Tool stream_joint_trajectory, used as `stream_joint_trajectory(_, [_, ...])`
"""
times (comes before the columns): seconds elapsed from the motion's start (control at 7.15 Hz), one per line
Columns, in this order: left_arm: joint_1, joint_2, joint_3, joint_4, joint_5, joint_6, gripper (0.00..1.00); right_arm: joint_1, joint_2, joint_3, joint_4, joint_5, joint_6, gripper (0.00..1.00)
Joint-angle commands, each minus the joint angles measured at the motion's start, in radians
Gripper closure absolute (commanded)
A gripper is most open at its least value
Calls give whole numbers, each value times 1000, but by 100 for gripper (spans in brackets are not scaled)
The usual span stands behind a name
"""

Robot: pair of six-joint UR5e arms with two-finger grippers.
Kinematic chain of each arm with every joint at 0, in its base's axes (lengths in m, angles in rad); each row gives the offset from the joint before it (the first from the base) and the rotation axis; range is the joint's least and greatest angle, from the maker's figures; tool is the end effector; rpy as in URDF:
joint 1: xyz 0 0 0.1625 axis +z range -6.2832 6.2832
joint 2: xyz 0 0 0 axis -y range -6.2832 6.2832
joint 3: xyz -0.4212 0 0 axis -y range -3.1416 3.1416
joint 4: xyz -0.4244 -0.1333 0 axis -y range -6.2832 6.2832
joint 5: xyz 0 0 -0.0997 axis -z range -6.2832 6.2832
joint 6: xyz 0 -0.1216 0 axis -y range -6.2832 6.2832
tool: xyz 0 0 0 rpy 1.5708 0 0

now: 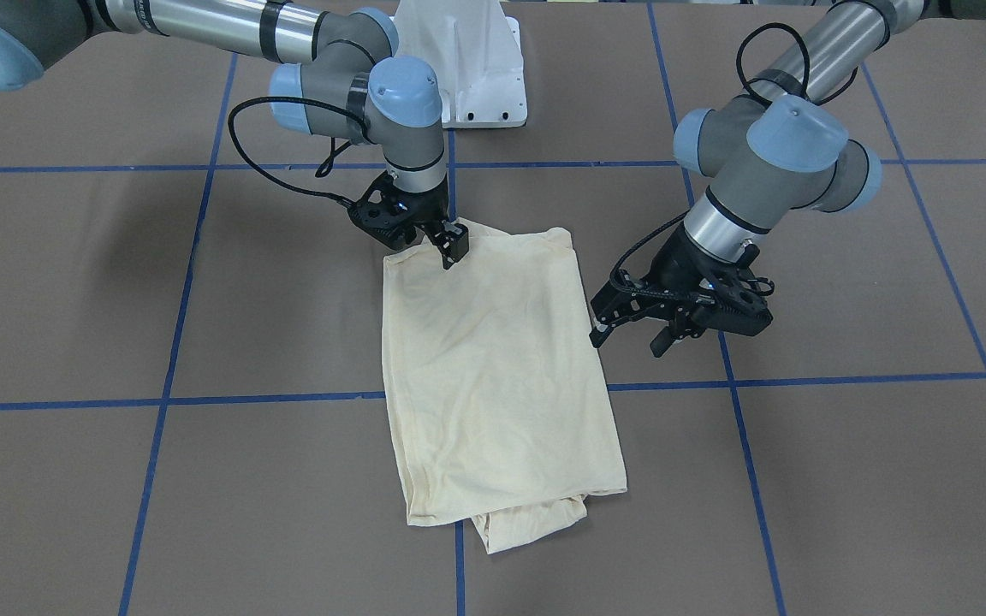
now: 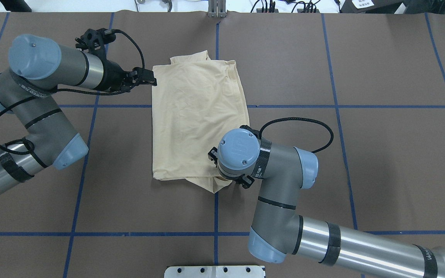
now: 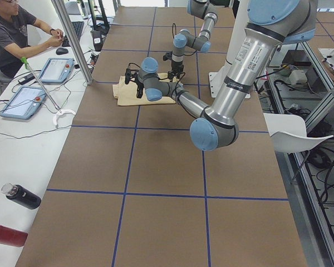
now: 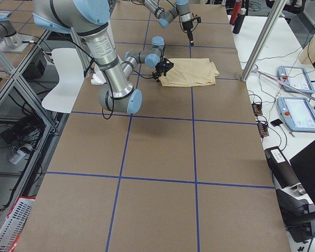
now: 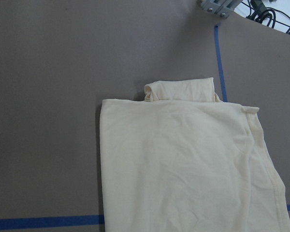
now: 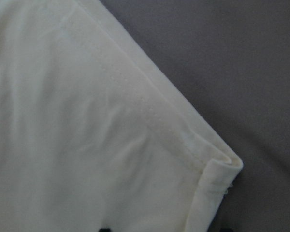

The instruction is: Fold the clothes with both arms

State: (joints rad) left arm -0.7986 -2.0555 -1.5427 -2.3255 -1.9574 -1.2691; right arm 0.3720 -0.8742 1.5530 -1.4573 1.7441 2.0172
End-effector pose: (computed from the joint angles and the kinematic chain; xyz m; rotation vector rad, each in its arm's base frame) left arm 0.4381 -0.5751 0.2944 0.3367 1.1948 -0.1975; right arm -0.6633 -0.3794 0.2322 -0.1977 -0.8011 0.7041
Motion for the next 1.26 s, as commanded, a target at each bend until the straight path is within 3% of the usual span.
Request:
stream_joint_trajectory(0.0, [1, 0, 0, 0, 2, -1, 0, -1, 1, -1, -2, 0, 2, 38])
stream_joint_trajectory(0.28, [1, 0, 1, 0, 2, -1, 0, -1, 0, -1, -2, 0, 2, 56])
stream_joint_trajectory(0.56, [1, 2, 3, 0, 2, -1, 0, -1, 1, 1, -2, 0, 2, 94])
stream_joint_trajectory(0.7, [1, 0, 3, 0, 2, -1, 0, 2, 1, 8, -2, 0, -6, 100])
stream_joint_trajectory(1.12, [1, 0, 3, 0, 2, -1, 0, 12, 1, 15, -2, 0, -12, 100])
